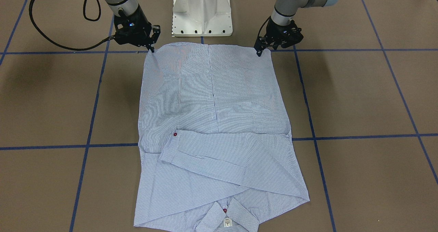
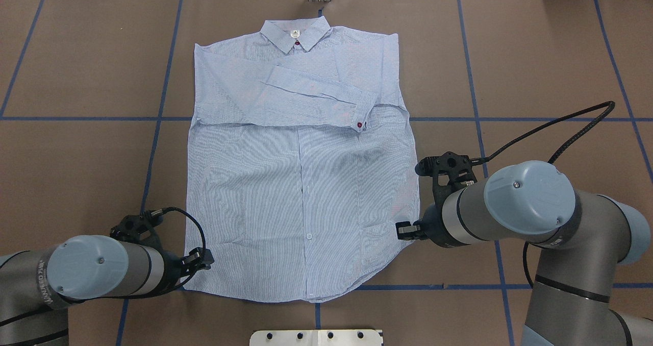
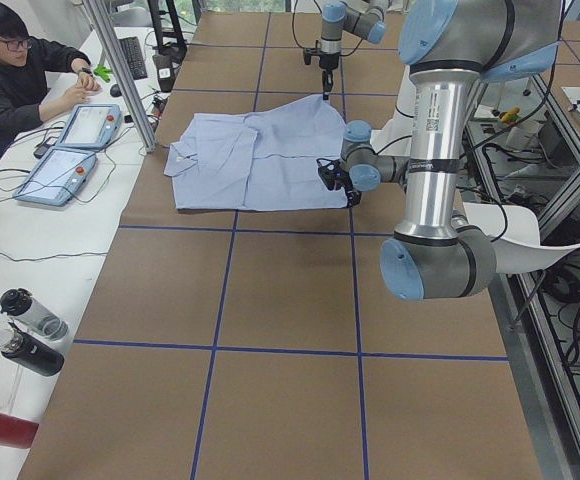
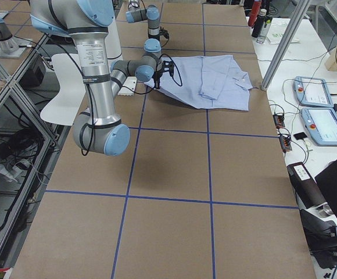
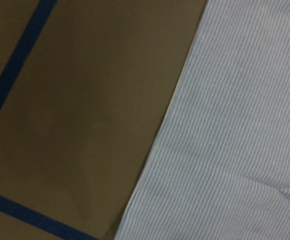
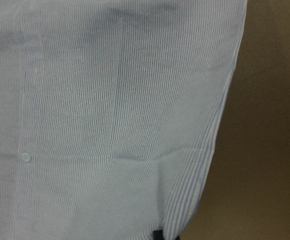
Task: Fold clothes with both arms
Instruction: 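Move the left gripper down to the other hem corner, then pinch both hem corners with the left and right grippers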
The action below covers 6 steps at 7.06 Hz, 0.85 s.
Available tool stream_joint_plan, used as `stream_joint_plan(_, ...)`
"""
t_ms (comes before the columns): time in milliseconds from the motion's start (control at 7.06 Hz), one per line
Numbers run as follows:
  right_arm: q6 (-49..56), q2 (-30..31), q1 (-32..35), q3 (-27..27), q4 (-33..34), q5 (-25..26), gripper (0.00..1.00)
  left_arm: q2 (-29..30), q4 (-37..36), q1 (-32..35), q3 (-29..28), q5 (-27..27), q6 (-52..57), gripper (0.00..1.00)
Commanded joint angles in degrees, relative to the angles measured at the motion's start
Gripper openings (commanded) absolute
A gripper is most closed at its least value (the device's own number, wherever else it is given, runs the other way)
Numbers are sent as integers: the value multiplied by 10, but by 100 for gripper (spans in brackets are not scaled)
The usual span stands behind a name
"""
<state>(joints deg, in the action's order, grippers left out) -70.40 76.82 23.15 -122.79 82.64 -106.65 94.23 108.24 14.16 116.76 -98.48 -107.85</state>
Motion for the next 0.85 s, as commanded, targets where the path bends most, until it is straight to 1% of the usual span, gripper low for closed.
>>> stream_joint_plan(0, 0, 0, 1, 0, 1, 0, 0, 1, -18, 0, 0, 0, 1, 71)
stream_joint_plan(283, 0, 0, 3, 0, 1, -1, 0, 1, -19, 0, 0, 0, 1, 64)
stream_joint_plan(425, 0, 0, 5, 0, 1, -1, 0, 1, -19, 0, 0, 0, 1, 57)
stream_joint_plan(709, 0, 1, 7, 0, 1, -5, 0, 1, -19, -1, 0, 0, 1, 48)
